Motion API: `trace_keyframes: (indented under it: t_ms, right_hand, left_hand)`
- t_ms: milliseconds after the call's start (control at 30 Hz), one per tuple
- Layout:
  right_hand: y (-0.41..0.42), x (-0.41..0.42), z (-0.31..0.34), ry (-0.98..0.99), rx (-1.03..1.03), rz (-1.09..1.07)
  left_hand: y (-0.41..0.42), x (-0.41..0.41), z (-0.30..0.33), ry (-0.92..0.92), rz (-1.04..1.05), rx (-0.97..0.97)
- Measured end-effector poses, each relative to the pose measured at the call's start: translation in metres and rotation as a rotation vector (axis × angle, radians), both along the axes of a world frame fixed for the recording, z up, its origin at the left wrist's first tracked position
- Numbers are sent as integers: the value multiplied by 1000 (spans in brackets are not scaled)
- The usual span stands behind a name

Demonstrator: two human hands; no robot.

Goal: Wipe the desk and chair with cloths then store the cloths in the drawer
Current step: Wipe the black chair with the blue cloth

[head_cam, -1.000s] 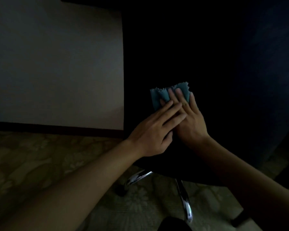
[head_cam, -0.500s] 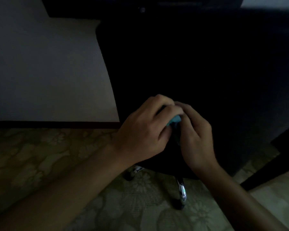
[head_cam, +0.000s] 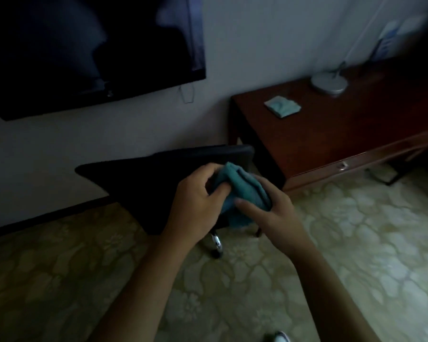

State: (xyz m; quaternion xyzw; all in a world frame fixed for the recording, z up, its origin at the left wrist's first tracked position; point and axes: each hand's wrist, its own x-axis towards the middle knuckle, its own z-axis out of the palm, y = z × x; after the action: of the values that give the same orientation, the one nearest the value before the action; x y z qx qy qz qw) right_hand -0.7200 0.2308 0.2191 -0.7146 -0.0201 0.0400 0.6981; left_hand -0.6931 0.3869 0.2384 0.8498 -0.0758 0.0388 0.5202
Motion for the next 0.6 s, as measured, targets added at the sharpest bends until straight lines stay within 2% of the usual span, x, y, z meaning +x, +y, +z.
trace_keyframes:
  t_ms: [100, 233, 300, 400, 600]
  right_hand:
    - [-79, -16, 9, -53, -72, -60]
    - [-153, -17, 21, -117, -140, -156]
    - [-208, -24, 29, -162, -193, -223]
    - [-275, -26, 42, -194, -188, -321]
    - [-343, 7, 61, -240, -175, -394]
  left_hand:
    - [-74, -17, 25, 19, -15, -36]
    - [-148, -25, 38, 84, -5, -190]
    - [-198, -28, 44, 98, -45, -192]
    - [-254, -23, 53, 102, -71, -244]
    - [-335, 14, 71, 94, -105, -281]
